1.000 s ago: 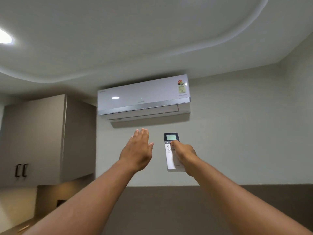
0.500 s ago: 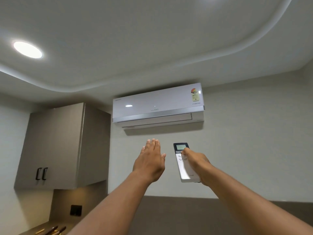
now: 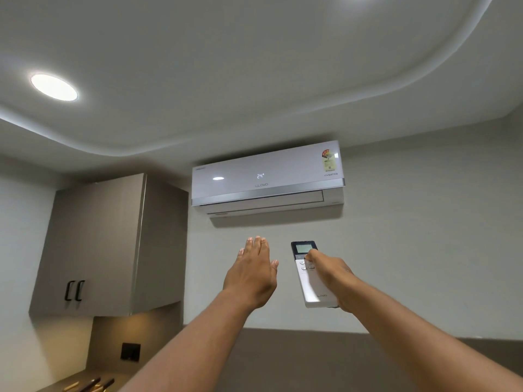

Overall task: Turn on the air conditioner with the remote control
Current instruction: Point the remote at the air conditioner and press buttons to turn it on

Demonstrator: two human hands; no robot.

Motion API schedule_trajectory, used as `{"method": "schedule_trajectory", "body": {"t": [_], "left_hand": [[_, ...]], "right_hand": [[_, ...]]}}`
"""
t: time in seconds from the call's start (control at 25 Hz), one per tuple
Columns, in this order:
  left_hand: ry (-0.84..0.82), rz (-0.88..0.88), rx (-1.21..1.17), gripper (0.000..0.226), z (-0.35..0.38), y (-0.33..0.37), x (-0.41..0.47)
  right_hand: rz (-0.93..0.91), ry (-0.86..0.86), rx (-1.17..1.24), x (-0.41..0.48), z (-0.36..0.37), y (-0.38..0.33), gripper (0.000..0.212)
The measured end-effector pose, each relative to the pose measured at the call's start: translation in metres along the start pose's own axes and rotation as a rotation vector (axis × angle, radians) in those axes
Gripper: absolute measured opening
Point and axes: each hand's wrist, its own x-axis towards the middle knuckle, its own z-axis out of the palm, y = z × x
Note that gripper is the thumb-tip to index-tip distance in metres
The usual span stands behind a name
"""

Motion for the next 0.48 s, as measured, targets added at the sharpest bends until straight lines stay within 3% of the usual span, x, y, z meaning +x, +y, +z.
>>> {"method": "schedule_trajectory", "body": {"t": [0.48], "left_hand": [[0.005,0.013,-0.007,0.058,0.002,-0.0052,-0.0037]], "right_hand": [[0.013,0.012,0.009,-0.0084,0.0065,-0.001,0.022]]}}
